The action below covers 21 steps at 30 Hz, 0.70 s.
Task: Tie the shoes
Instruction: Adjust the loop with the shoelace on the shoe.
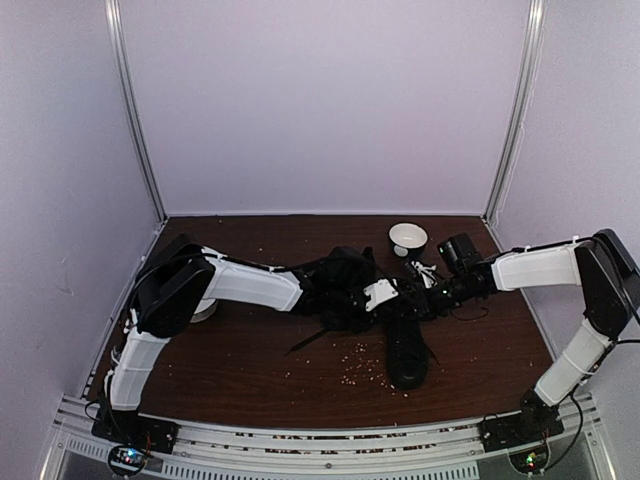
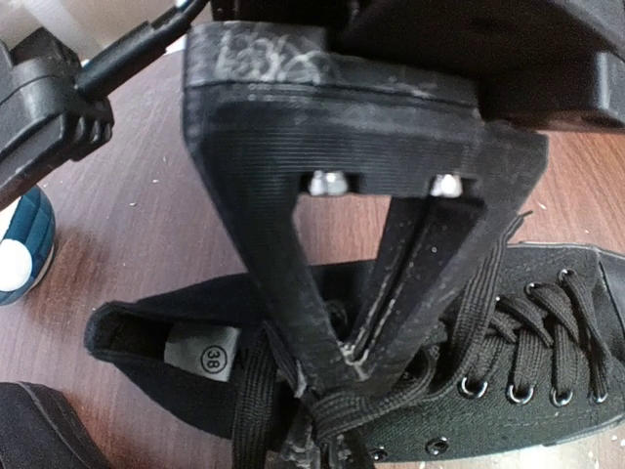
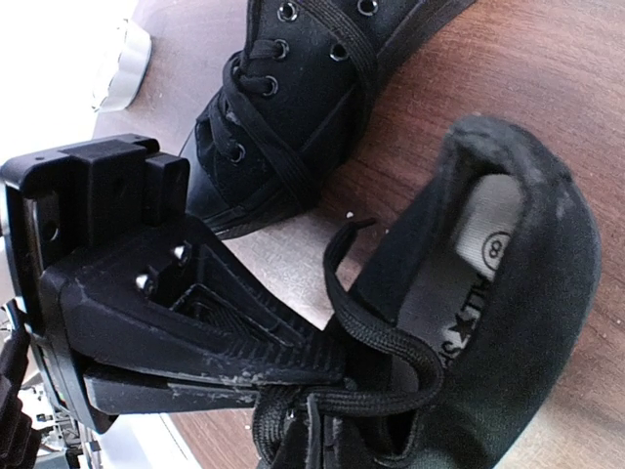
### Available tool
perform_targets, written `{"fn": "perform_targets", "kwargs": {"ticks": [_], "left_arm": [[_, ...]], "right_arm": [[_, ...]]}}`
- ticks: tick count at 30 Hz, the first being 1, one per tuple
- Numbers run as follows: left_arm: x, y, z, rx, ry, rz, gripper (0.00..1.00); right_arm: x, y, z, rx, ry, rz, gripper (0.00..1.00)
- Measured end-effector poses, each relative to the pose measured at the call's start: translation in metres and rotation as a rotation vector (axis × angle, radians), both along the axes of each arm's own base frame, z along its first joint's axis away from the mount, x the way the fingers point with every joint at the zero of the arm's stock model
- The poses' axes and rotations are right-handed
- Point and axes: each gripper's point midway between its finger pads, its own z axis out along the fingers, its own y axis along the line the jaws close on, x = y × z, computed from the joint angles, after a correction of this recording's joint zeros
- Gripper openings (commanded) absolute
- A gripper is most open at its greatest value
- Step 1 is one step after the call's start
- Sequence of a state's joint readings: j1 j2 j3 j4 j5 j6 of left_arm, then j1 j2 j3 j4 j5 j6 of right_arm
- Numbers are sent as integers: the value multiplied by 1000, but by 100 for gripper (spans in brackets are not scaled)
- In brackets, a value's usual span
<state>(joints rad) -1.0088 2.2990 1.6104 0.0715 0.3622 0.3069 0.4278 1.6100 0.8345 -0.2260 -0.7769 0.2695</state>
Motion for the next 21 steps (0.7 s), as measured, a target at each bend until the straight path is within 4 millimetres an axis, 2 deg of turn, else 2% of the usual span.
{"fn": "perform_targets", "kwargs": {"ticks": [5,13,21], "left_arm": [[0,0,0,1,-1,-1,0],[-1,-6,7,-29,-27,-9,0],[-3,-9,10,-35,-33,-14,0]], "right_arm": [[0,-1,1,-1,1,-3,0],[-1,-11,15,-7,-17,-22,0],[-4,-18,16,-23,-6,-17,0]]}}
